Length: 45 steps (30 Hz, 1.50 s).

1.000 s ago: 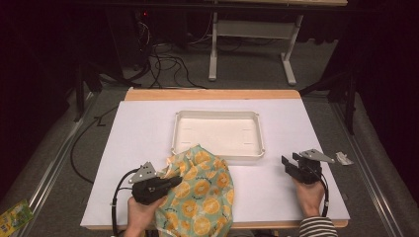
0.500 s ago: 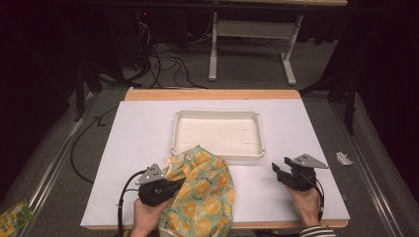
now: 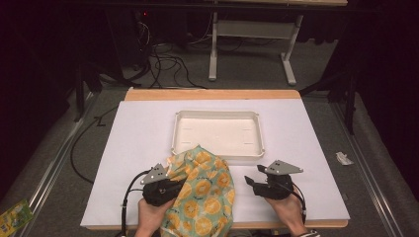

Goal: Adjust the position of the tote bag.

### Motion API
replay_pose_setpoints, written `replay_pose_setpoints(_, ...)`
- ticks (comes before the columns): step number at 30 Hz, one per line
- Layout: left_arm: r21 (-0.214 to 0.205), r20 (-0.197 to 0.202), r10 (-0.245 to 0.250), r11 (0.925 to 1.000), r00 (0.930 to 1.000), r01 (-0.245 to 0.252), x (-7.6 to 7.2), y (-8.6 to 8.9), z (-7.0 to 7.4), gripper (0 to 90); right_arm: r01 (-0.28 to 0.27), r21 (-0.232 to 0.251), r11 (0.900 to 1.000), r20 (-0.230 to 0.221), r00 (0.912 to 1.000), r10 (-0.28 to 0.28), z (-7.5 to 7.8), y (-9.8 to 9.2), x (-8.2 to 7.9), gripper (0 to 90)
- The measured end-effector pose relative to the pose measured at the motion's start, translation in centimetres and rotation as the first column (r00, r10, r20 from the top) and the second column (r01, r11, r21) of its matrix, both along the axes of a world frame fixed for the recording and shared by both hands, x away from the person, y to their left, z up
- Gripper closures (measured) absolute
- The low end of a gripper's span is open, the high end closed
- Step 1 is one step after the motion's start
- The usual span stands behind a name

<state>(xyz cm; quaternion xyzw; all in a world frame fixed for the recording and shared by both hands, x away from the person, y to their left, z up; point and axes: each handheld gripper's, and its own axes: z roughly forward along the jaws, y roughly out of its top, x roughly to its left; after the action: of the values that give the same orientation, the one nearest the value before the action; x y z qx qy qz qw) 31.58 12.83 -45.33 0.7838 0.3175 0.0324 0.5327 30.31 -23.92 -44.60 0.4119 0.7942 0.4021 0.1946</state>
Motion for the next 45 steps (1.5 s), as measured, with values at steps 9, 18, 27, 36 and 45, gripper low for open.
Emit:
replay_pose_setpoints(9, -0.01, 0.009, 0.021, 0.9997, 0.9998, -0.02, 0.0, 0.3, 0.0, 90.0, -0.116, 0.064, 0.9912, -0.018, 0.993, 0.117, 0.0, 3.0, 0.2, 33.5)
replay_pose_setpoints(18, -0.022, 0.008, 0.027, 0.9994, 0.9996, -0.027, 0.1, 0.4, 0.1, 90.0, -0.164, 0.075, 0.9837, -0.05, 0.9845, 0.168, -0.3, 4.9, 0.3, 33.1)
replay_pose_setpoints(27, -0.036, 0.018, 0.026, 0.999, 0.9995, -0.025, -0.1, 0.6, 0.2, 90.0, -0.183, 0.049, 0.9818, -0.002, 0.983, 0.184, -0.5, 5.3, 0.1, 78.1)
replay_pose_setpoints(36, -0.037, 0.031, 0.04, 0.9985, 0.9987, -0.039, -0.2, 0.9, 0.4, 90.0, -0.188, 0.019, 0.9819, 0.016, 0.982, 0.188, -0.3, 4.5, -0.1, 90.0)
replay_pose_setpoints(45, -0.04, 0.041, 0.04, 0.9985, 0.9984, -0.038, -0.3, 1.0, 0.7, 90.0, -0.189, 0.067, 0.9797, 0.018, 0.9819, 0.188, -0.2, 4.5, -0.2, 63.0)
